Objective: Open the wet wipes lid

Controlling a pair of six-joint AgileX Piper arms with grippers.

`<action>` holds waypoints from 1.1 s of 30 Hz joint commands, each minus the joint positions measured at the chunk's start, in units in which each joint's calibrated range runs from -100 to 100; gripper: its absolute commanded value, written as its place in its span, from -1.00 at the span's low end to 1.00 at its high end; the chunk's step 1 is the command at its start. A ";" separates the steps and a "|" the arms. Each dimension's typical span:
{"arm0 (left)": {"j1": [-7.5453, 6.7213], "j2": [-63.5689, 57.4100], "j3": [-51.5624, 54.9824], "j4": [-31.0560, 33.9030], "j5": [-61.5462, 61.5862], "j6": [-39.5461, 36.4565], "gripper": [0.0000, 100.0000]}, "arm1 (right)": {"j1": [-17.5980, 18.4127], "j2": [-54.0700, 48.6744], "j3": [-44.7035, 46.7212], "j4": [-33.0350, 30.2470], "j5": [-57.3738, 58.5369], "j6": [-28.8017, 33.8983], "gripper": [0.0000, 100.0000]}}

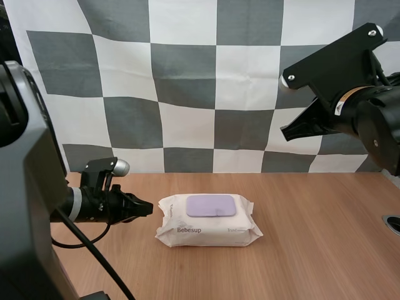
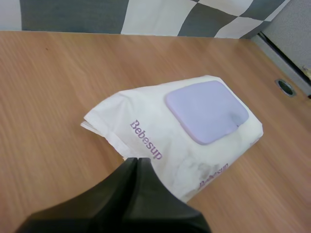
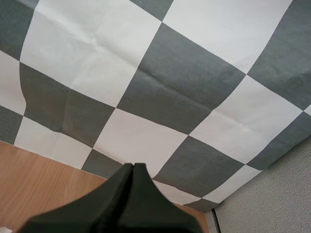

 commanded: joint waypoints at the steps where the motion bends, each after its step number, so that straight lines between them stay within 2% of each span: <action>1: -0.04 0.07 0.09 -0.04 0.04 0.01 -1.00 | -0.03 -0.02 0.01 0.09 -0.04 0.05 -1.00; 3: -0.04 0.07 0.09 1.25 0.04 0.01 -0.97 | -0.03 -0.02 0.01 0.20 -0.04 0.05 -1.00; 5: -0.04 0.07 0.09 2.84 0.04 0.01 -0.81 | -0.03 -0.02 0.01 0.56 -0.04 0.05 -1.00; 10: -0.04 0.22 0.26 4.05 0.04 0.01 -0.02 | -0.03 -0.02 0.01 1.75 -0.04 0.05 -1.00; 13: -0.04 0.22 1.16 4.05 0.04 0.01 0.26 | -0.03 -0.02 0.01 1.76 -0.04 -0.25 -1.00; 16: -0.04 0.22 2.69 3.91 0.04 2.56 0.35 | -0.03 -0.02 0.01 1.76 -0.04 -0.25 -1.00; 25: -0.04 0.22 8.24 -1.90 0.04 12.76 0.39 | -0.03 -0.02 0.01 2.00 -0.04 -0.25 -1.00; 30: -0.07 0.22 8.24 -3.94 0.04 13.17 0.59 | -0.03 -0.02 0.01 2.22 -0.04 -0.25 -1.00; 33: -1.09 0.22 8.24 -4.04 0.04 13.17 0.60 | -0.03 -0.02 0.01 2.49 -0.04 -0.25 -1.00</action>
